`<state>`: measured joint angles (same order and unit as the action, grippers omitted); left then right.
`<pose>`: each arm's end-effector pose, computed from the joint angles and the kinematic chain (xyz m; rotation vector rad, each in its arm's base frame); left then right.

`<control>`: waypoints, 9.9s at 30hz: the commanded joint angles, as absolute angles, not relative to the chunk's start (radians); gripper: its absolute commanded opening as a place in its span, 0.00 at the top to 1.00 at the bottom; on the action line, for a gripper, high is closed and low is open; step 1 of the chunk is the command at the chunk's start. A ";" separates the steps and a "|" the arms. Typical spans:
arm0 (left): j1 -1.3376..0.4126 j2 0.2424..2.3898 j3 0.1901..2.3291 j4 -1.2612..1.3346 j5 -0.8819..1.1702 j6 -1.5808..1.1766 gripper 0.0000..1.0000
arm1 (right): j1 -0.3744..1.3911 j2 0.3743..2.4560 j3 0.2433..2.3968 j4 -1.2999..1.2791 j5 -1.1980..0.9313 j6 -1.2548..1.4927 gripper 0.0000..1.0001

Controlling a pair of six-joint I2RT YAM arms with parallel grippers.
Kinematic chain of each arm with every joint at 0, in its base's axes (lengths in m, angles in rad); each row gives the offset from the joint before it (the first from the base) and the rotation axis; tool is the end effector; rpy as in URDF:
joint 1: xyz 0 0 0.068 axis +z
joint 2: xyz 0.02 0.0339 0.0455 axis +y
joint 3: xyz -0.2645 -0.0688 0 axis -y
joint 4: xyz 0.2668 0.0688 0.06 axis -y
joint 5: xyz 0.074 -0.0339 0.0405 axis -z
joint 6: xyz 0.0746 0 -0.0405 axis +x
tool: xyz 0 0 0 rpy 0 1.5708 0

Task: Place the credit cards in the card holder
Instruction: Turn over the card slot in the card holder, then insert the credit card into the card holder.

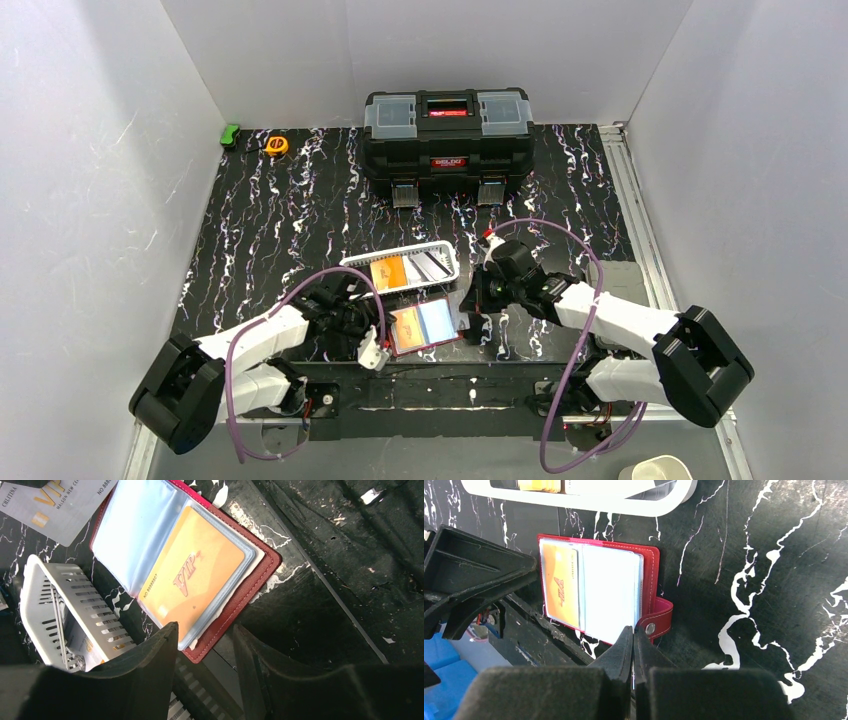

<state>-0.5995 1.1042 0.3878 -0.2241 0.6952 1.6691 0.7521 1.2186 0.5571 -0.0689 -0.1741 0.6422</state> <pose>0.1539 -0.1630 0.1137 2.1465 0.7088 -0.3268 0.2000 0.2048 0.1468 -0.2312 2.4539 0.8713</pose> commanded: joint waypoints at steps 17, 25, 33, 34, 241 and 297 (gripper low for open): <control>-0.607 1.090 0.331 -0.210 0.718 1.752 0.57 | 0.715 1.180 0.487 0.104 -0.344 0.704 0.99; -0.607 1.083 0.322 -0.209 0.721 1.778 0.58 | 0.706 1.223 0.480 0.177 -0.411 0.731 0.99; -0.607 1.072 0.315 -0.206 0.720 1.787 0.59 | 0.701 1.281 0.504 0.137 -0.427 0.732 0.99; -0.608 1.070 0.315 -0.206 0.721 1.787 0.59 | 0.701 1.275 0.507 0.111 -0.413 0.721 0.99; -0.620 1.235 0.420 -0.377 0.710 2.211 0.77 | 0.683 1.721 0.551 0.462 -0.726 0.771 0.99; -0.640 1.127 0.355 -0.230 0.662 1.939 0.96 | 1.117 1.623 0.939 -0.321 -0.043 0.487 0.43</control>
